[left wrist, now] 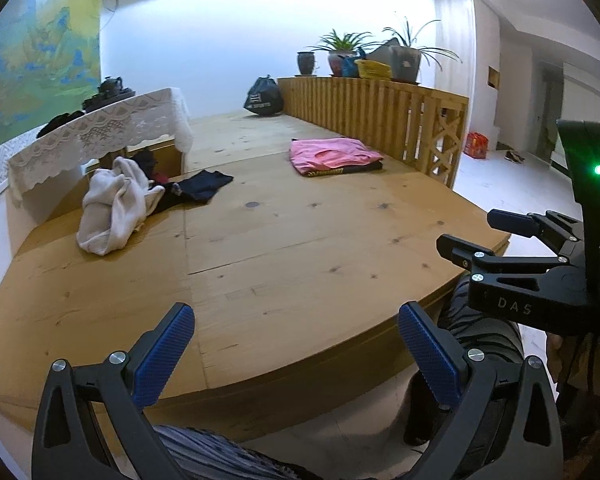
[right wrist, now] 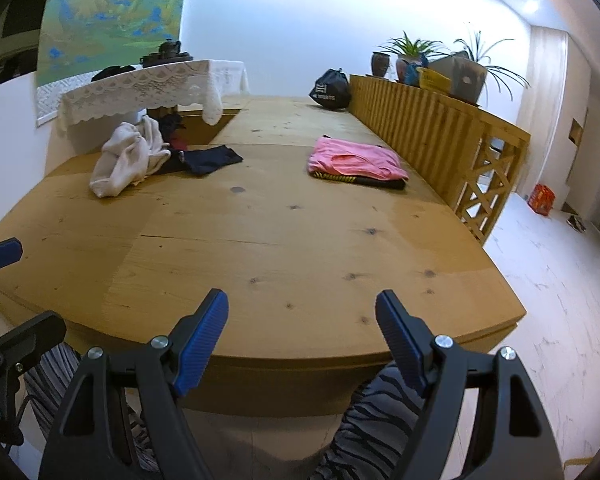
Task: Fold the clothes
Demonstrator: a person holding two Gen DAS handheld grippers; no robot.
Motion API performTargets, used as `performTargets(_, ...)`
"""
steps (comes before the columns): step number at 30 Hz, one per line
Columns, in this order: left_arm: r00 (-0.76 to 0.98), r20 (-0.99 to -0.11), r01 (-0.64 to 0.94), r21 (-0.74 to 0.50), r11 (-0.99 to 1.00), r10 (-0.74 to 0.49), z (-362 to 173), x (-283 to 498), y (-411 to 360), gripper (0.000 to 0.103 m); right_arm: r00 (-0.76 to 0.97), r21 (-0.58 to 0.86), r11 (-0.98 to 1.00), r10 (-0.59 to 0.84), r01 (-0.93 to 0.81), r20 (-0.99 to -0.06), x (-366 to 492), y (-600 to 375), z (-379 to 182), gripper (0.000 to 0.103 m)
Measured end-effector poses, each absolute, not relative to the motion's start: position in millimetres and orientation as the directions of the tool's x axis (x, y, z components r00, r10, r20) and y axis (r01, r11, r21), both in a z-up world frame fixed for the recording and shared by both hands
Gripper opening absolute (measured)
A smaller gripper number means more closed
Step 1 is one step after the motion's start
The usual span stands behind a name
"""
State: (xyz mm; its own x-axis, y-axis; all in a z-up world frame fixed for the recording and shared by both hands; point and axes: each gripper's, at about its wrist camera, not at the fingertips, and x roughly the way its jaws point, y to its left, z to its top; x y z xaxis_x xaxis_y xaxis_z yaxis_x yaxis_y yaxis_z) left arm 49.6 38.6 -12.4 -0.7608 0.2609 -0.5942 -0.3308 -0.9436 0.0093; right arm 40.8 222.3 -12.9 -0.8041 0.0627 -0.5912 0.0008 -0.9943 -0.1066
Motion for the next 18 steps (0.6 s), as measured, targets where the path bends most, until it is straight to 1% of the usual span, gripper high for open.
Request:
performTargets(7,-0.75,-0.6,-0.359,0.013,-0.933,0.28,-12.4,49.4,46.7,0.103,-0.809,-0.113,-0.993,0.083,-0.021,-0.581,44.6,226.7,-11.4,0.076)
performTargets(13,-0.773,-0.583,-0.345,0.056,-0.937,0.25,-11.8,55.8,50.2,0.102,-0.809,-0.122,-0.992,0.083,-0.014,-0.582,44.4,224.8,-11.2,0.076)
performTargets(18,-0.767,-0.581,-0.369,0.052,-0.928,0.272,-11.0,57.6,54.0,0.103,-0.808,-0.126,-0.992,0.091,-0.021,-0.582,44.9,225.2,-11.0,0.076)
